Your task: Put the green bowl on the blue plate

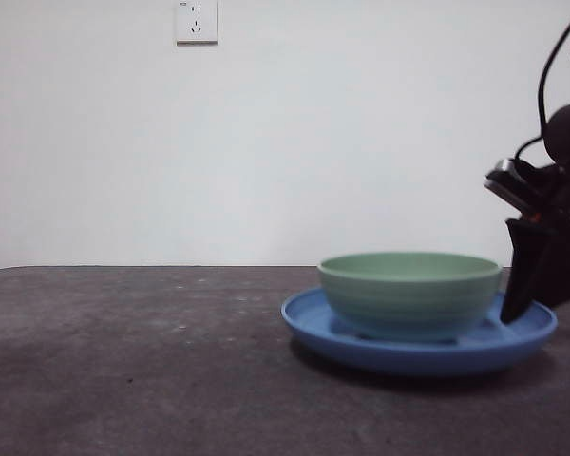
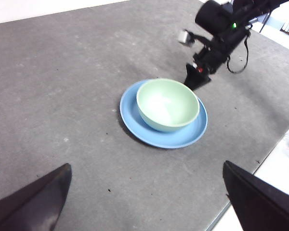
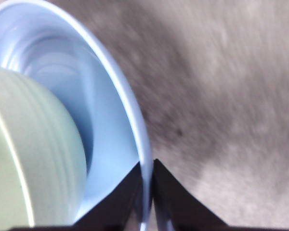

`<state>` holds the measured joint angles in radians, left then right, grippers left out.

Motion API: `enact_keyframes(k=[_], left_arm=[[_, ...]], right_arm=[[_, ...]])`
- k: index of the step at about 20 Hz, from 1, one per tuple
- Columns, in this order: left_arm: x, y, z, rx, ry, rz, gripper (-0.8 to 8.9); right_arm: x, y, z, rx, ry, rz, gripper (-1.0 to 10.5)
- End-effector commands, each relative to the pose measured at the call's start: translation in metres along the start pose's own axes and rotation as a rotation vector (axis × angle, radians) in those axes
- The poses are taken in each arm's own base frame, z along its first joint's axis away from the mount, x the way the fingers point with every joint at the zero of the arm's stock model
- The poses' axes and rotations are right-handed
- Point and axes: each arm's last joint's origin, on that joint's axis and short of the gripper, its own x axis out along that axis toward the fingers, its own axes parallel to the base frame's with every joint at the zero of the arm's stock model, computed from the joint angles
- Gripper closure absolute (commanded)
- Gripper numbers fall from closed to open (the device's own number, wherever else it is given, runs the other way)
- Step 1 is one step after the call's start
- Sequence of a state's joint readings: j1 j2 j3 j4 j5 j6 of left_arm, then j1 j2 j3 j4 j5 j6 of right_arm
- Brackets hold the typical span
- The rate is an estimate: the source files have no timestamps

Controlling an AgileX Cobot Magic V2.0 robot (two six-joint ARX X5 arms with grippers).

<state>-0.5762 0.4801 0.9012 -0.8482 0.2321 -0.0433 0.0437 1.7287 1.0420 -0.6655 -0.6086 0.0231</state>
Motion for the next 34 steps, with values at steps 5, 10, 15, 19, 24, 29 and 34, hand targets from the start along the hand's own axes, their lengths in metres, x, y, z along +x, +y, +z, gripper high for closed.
enact_keyframes(k=[5, 10, 15, 19, 24, 29, 34], left_arm=[[-0.001, -0.001, 0.003, 0.003, -0.014, -0.005, 3.10], [-0.001, -0.001, 0.003, 0.003, -0.014, -0.005, 3.10], [-0.001, -0.001, 0.003, 0.003, -0.014, -0.005, 3.10], [-0.001, -0.001, 0.003, 0.002, -0.013, -0.005, 3.10], [-0.001, -0.001, 0.003, 0.002, -0.013, -0.005, 3.10], [-0.001, -0.001, 0.003, 0.002, -0.013, -0.005, 3.10], [-0.001, -0.001, 0.003, 0.003, -0.013, -0.005, 3.10]], right_arm=[[0.004, 0.046, 0.024, -0.054, -0.012, -0.007, 9.4], [0.028, 0.086, 0.025, -0.083, -0.031, 0.046, 9.4], [0.061, 0.101, 0.023, -0.091, 0.008, 0.070, 9.4], [0.081, 0.100, 0.021, -0.080, 0.046, 0.056, 9.4], [0.084, 0.098, 0.021, -0.080, 0.045, 0.038, 9.3], [0.083, 0.098, 0.021, -0.087, 0.042, 0.039, 8.0], [0.052, 0.105, 0.025, -0.116, -0.047, 0.020, 8.0]])
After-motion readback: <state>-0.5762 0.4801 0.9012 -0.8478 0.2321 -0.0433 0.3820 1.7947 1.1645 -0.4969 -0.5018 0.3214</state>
